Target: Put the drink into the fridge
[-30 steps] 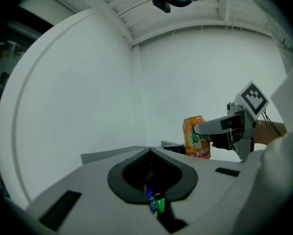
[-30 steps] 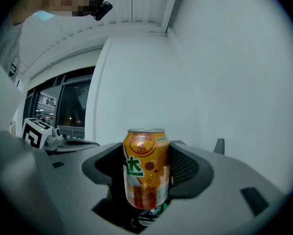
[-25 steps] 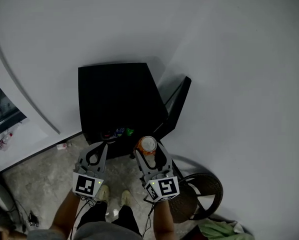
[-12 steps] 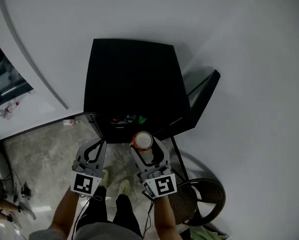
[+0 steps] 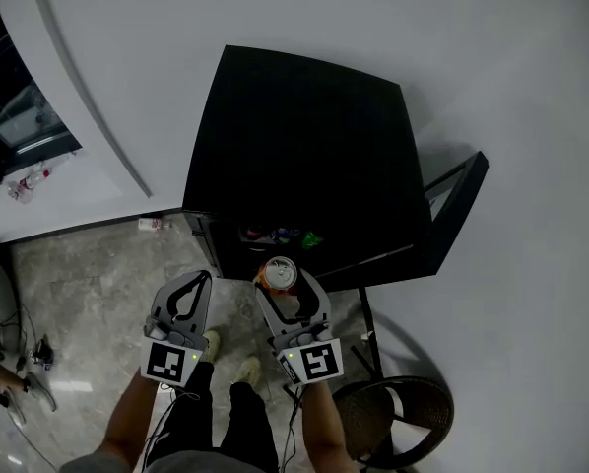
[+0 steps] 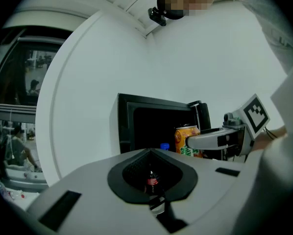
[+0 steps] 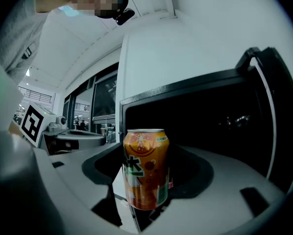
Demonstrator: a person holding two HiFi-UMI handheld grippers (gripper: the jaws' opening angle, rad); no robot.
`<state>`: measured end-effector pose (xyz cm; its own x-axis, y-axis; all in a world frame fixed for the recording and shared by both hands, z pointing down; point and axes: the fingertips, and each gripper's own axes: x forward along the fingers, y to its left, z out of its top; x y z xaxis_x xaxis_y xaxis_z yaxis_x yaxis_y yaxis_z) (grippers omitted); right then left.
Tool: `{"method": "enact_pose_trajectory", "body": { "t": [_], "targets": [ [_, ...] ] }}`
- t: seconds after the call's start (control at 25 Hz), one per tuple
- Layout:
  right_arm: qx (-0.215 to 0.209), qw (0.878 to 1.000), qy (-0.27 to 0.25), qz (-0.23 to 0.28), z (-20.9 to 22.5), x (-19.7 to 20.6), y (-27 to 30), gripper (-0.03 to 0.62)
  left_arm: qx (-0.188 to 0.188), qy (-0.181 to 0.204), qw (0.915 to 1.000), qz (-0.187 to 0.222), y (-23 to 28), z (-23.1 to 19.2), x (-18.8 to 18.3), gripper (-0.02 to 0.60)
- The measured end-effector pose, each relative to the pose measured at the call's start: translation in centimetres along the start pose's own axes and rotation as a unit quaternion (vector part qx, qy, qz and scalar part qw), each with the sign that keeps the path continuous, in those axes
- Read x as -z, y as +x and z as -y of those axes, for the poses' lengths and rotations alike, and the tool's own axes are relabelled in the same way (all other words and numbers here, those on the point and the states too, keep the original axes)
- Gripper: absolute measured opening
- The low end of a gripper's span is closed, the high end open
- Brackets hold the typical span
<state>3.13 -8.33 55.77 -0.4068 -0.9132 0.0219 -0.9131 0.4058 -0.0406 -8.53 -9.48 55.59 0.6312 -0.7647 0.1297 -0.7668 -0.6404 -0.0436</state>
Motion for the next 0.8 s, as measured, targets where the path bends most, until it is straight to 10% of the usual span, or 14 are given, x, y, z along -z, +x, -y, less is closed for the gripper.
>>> {"method": "enact_pose_trajectory", "body": {
  "t": [0.8],
  "targets": [
    [-0.033,0.999,-0.011,-0.006,1.1,12.1,6.7,0.305,-0.053,-0.003,0.9986,0.005,2.5,-3.6,10.4,0.005]
  ]
}}
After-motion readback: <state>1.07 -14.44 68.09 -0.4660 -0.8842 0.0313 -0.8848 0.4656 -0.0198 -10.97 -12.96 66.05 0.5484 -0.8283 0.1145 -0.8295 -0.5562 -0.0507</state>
